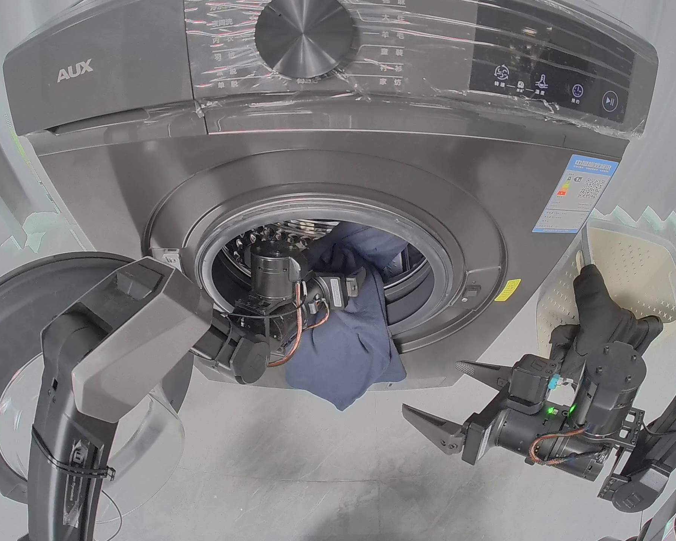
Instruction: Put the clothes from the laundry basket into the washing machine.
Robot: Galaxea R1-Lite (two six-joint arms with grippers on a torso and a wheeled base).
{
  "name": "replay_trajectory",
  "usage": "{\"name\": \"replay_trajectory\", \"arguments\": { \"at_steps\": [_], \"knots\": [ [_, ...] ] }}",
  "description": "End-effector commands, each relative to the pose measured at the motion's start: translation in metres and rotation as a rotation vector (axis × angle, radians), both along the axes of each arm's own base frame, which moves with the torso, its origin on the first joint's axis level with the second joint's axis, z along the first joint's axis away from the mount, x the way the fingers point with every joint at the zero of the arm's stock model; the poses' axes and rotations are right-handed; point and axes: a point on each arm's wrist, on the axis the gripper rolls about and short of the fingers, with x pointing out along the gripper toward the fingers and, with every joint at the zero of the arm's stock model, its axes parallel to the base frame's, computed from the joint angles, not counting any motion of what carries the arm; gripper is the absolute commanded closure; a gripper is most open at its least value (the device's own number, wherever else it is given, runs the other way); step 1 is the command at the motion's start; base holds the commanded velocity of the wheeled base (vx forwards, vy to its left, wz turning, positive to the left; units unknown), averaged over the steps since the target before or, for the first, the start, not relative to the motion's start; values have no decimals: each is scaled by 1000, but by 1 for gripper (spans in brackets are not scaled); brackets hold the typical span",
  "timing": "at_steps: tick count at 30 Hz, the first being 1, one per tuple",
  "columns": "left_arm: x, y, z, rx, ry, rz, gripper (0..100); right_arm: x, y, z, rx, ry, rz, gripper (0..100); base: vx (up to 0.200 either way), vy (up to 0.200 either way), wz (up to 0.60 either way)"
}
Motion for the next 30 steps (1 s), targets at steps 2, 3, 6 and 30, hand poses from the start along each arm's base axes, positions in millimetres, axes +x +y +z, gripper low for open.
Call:
{"name": "replay_trajectory", "arguments": {
  "at_steps": [2, 3, 6, 30],
  "knots": [
    [-29, 1, 15, 19, 50, -74, 0, 0, 0, 0, 0, 1, 1, 0, 0, 0, 0],
    [-32, 0, 11, 26, 62, -83, 0, 0, 1, -1, -2, 2, 1, 0, 0, 0, 0],
    [-40, -4, 2, 55, 81, -122, 0, 0, 0, -1, -3, 3, 1, 0, 0, 0, 0],
    [-23, -18, -18, 52, 14, -163, 100, 0, 1, -1, -2, 3, 3, 0, 0, 0, 0]
  ]
}}
